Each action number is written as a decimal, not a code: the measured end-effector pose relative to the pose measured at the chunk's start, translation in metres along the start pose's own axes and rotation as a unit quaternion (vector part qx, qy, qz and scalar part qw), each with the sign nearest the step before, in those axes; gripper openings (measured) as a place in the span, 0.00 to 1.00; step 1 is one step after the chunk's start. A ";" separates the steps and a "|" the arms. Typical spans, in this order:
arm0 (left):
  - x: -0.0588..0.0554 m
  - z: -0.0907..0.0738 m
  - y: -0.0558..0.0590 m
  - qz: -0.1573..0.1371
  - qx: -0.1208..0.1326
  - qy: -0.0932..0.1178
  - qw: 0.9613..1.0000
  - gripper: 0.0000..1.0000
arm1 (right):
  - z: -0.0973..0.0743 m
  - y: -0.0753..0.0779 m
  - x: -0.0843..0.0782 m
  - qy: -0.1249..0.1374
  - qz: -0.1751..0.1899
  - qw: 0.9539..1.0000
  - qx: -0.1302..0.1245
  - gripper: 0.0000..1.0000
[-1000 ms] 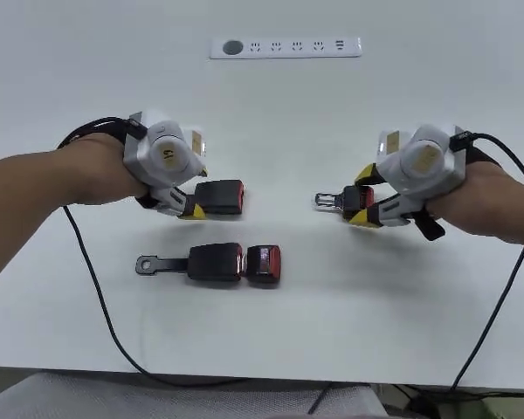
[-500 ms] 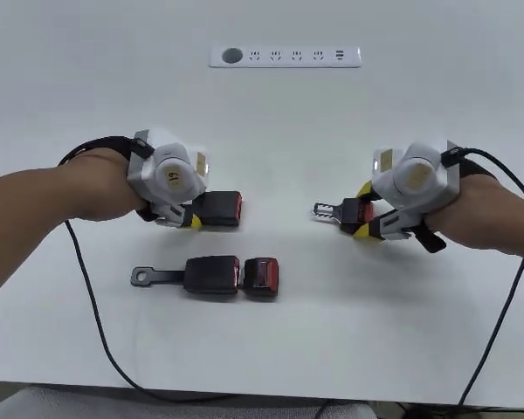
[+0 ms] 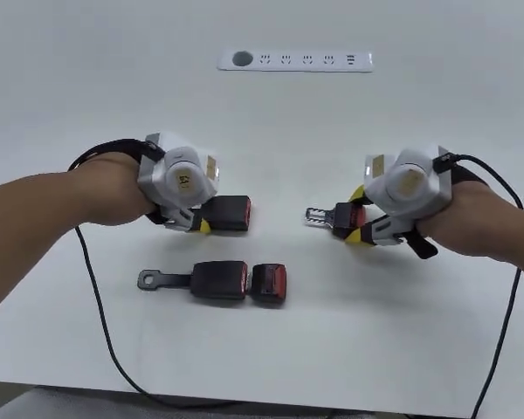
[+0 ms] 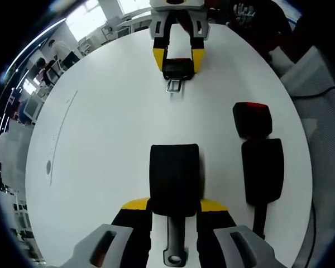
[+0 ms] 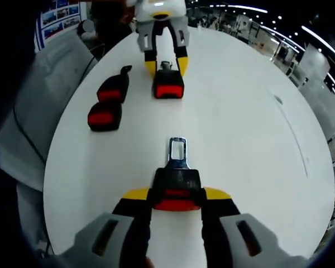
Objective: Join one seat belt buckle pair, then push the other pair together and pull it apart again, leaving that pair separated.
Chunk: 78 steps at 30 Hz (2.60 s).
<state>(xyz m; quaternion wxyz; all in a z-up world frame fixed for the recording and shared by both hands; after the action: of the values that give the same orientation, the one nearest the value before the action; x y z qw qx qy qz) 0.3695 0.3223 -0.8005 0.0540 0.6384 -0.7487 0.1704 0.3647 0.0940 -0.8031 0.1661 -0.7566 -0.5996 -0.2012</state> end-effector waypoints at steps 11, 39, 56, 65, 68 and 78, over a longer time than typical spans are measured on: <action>-0.002 0.001 0.001 -0.009 0.007 0.007 1.000 0.31 | 0.025 -0.014 0.039 0.017 -0.019 1.000 0.013 0.35; 0.003 -0.002 0.004 -0.001 0.005 0.006 1.000 0.31 | 0.049 -0.017 0.070 0.043 -0.029 0.999 0.007 0.35; 0.003 -0.002 0.002 0.016 -0.002 0.012 1.000 0.30 | 0.049 -0.022 0.081 0.045 -0.025 0.999 0.015 0.32; 0.002 -0.001 0.002 0.009 0.000 0.008 1.000 0.29 | 0.055 -0.024 0.092 0.042 -0.022 0.999 0.012 0.32; 0.001 -0.001 0.002 0.005 0.001 0.014 1.000 0.30 | 0.054 -0.023 0.091 0.045 -0.022 0.999 0.014 0.32; 0.001 -0.002 0.003 -0.003 0.004 0.012 1.000 0.30 | 0.054 -0.022 0.090 0.046 -0.025 0.999 0.014 0.33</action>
<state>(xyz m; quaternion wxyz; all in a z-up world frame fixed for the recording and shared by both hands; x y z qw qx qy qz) 0.3665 0.3222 -0.7989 0.0605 0.6390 -0.7453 0.1807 0.3665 0.2012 -0.8042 0.1987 -0.7288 -0.6129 -0.2318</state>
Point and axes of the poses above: the centre of the closed fingertips' face, and the gripper's own axes: z roughly forward along the fingers, y roughly to its right, x roughly out of its top, the point moved 6 cm from there along -z, roughly backward along the fingers, and after that the axes turned 10 degrees about z, right-handed, at the moved point
